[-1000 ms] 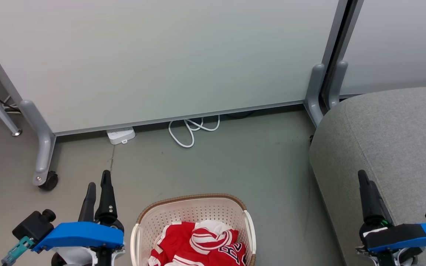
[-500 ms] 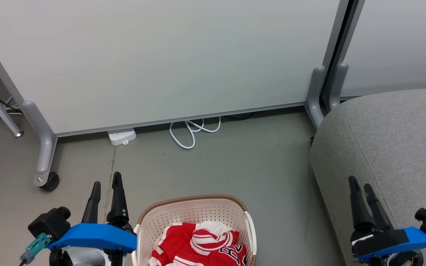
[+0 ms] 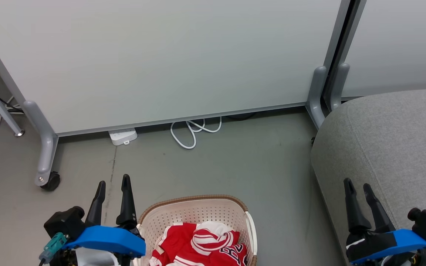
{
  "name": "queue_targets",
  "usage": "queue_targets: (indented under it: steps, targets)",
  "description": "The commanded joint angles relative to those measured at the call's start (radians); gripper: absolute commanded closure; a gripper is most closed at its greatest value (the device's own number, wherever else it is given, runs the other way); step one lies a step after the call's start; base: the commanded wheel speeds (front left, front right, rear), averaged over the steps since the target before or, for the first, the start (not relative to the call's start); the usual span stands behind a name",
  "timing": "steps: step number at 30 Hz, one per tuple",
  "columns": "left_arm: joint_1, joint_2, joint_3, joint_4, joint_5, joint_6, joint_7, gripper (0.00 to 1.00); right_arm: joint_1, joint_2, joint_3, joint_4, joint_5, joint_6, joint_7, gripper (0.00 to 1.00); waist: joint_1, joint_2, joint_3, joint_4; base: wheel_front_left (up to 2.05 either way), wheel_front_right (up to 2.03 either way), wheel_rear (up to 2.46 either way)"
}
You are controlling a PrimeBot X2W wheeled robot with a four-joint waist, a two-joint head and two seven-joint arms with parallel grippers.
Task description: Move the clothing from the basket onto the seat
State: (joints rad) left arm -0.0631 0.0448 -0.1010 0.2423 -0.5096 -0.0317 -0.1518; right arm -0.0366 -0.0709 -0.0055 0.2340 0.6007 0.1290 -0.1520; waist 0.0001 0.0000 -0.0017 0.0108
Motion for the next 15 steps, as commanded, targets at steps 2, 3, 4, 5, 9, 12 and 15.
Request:
queue_targets:
  steps: [2, 3, 4, 5, 9, 12, 15]
  targets:
    - [-0.012, 0.006, -0.004, -0.005, 0.041, 0.007, -0.012, 0.00, 0.001, -0.008, 0.004, -0.005, -0.036, 0.002, -0.012, 0.00, -0.0001, 0.0000, -0.001, 0.000, 0.00, 0.00, 0.00]
    - [-0.012, 0.006, -0.005, -0.004, 0.051, 0.007, -0.014, 0.00, 0.001, -0.008, 0.006, -0.004, -0.046, 0.002, -0.015, 0.00, -0.0001, 0.0000, -0.001, 0.001, 0.00, 0.00, 0.00]
    - [-0.011, 0.006, -0.007, -0.003, 0.062, 0.008, -0.017, 0.00, 0.002, -0.009, 0.007, -0.004, -0.055, 0.002, -0.017, 0.00, -0.0001, 0.0000, -0.001, 0.001, 0.00, 0.00, 0.00]
    - [-0.010, 0.006, -0.008, -0.002, 0.073, 0.010, -0.020, 0.00, 0.003, -0.009, 0.008, -0.004, -0.064, 0.002, -0.020, 0.00, -0.0001, 0.0000, -0.001, 0.001, 0.00, 0.00, 0.00]
    - [-0.011, 0.006, -0.016, 0.001, 0.112, 0.013, -0.030, 0.00, 0.005, -0.011, 0.011, -0.002, -0.105, 0.002, -0.030, 0.00, -0.0001, 0.0000, -0.001, 0.002, 0.00, 0.00, 0.00]
    - [-0.011, 0.007, -0.022, 0.003, 0.141, 0.012, -0.037, 0.00, 0.005, -0.013, 0.014, -0.002, -0.130, 0.002, -0.036, 0.00, -0.0001, 0.0000, -0.001, 0.003, 0.00, 0.00, 0.00]
    - [-0.010, 0.007, -0.027, 0.005, 0.166, 0.011, -0.043, 0.00, 0.006, -0.014, 0.017, 0.000, -0.157, 0.002, -0.043, 0.00, -0.0001, 0.0000, -0.001, 0.004, 0.00, 0.00, 0.00]
